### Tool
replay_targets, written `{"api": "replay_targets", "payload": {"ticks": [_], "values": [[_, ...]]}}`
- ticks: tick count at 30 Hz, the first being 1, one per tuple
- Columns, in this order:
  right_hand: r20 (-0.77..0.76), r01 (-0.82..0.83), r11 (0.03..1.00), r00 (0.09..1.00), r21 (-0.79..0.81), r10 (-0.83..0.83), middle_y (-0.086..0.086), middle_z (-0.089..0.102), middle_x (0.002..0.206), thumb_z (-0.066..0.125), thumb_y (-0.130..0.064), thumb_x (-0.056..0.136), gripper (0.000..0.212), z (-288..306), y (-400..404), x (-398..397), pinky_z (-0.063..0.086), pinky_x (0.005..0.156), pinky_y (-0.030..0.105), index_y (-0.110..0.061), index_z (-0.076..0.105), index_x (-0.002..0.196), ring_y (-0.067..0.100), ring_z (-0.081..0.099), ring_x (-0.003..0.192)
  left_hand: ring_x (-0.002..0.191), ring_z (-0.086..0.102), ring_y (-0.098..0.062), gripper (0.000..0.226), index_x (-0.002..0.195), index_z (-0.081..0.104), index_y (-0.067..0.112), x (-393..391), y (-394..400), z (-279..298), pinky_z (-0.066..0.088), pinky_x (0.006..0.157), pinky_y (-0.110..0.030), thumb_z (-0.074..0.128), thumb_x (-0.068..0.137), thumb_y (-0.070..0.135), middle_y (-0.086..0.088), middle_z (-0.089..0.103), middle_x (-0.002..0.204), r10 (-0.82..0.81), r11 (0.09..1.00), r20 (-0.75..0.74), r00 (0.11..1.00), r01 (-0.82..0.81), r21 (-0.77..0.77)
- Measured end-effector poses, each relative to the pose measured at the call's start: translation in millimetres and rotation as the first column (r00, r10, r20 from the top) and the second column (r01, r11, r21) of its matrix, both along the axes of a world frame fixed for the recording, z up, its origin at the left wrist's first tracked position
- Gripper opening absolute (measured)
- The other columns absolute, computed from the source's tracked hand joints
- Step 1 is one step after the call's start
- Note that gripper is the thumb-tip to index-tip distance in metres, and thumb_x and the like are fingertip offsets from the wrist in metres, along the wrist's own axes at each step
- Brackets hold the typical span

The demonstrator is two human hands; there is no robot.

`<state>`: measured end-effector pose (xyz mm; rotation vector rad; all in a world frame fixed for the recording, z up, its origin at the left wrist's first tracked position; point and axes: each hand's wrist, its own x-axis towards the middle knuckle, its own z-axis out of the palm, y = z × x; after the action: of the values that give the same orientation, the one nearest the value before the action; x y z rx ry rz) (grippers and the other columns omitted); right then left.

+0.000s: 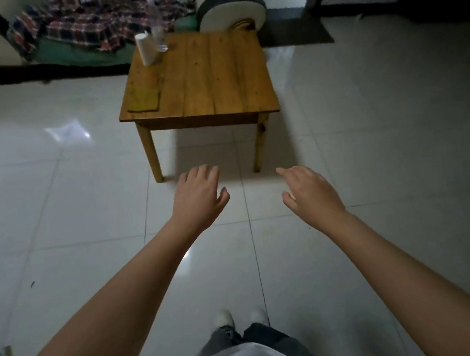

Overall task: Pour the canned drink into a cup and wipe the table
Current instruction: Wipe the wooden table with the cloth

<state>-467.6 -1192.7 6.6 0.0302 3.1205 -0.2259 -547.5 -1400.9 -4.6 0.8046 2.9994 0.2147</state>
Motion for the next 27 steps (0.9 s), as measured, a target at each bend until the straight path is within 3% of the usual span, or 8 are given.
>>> {"api": "replay_targets", "payload": {"ticks": [6,13,27], "values": [[0.030,0.236,0.970,0.972,-0.062,-0.234,0.011,0.052,0.130,0.050,-0.019,0.089,0.049,-7,48,54,0.033,0.102,0.034,-0.009,0.040,0.136,0.026,0.042,0.125,0.126,0.042,-0.026,0.051,0.135,0.039,0.012,7,68,-5,0.032,0.105,-0.037,0.041,0.092,0.040,-0.009,0.046,0.136,-0.229,0.972,0.037,0.973,0.230,-0.048],[0.065,0.394,0.918,0.918,-0.053,-0.391,0.006,0.048,0.134,0.048,-0.024,0.091,0.051,-5,107,105,0.028,0.103,0.031,-0.012,0.035,0.139,0.022,0.037,0.128,0.126,0.041,-0.026,0.052,0.136,0.037,0.013,23,152,-9,0.031,0.105,-0.036,0.040,0.093,0.042,-0.008,0.046,0.136,-0.395,0.916,0.048,0.918,0.397,-0.062],[0.093,0.462,0.884,0.886,-0.073,-0.455,0.001,0.043,0.138,0.044,-0.030,0.093,0.052,-10,243,113,0.025,0.105,0.028,-0.016,0.031,0.141,0.017,0.032,0.131,0.128,0.039,-0.027,0.054,0.137,0.036,0.013,17,293,-14,0.031,0.105,-0.038,0.041,0.092,0.042,-0.009,0.044,0.138,-0.441,0.894,0.049,0.896,0.443,-0.070]]}}
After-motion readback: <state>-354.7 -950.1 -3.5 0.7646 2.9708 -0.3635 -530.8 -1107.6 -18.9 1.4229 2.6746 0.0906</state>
